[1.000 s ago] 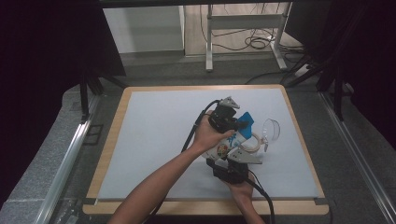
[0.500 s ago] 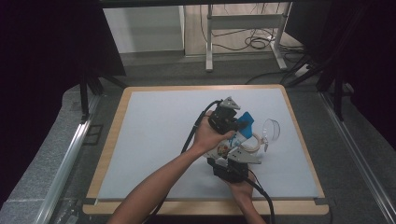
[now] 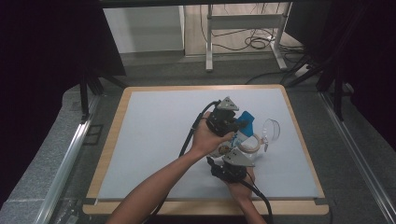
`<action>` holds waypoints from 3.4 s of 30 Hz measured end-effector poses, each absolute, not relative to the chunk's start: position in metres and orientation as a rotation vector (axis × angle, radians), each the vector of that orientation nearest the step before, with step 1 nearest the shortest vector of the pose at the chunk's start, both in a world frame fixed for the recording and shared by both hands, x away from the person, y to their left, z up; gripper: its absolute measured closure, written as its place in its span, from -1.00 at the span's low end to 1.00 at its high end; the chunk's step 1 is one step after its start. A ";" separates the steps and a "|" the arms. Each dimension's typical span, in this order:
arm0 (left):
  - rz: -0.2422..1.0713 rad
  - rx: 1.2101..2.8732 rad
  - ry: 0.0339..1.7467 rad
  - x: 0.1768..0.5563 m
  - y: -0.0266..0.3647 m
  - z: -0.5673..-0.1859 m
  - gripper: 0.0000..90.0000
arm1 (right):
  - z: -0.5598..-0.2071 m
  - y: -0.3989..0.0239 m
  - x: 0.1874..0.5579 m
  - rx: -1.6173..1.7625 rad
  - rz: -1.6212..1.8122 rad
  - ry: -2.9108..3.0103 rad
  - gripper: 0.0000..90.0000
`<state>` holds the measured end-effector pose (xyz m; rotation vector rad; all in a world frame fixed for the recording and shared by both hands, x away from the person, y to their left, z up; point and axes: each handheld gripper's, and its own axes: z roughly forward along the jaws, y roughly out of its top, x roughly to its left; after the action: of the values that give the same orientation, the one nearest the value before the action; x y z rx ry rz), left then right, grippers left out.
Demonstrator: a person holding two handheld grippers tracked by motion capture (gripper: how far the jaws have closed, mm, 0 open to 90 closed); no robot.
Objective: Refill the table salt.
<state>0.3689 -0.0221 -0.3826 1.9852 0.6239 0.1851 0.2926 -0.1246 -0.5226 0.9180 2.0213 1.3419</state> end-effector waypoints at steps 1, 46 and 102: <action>0.185 1.985 0.624 0.369 -0.022 -0.383 1.00 | -0.523 -0.124 0.293 0.918 1.328 2.015 -0.19; 0.212 2.068 0.602 0.384 -0.038 -0.379 1.00 | -0.514 -0.137 0.294 1.047 1.601 2.025 -0.04; 0.097 2.325 0.515 0.418 -0.055 -0.376 1.00 | -0.508 -0.121 0.303 1.176 1.622 1.987 -0.02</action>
<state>0.4176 -0.0554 -0.3763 2.3252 0.5148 0.0970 0.3026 -0.1209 -0.5080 1.1755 1.9872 1.6219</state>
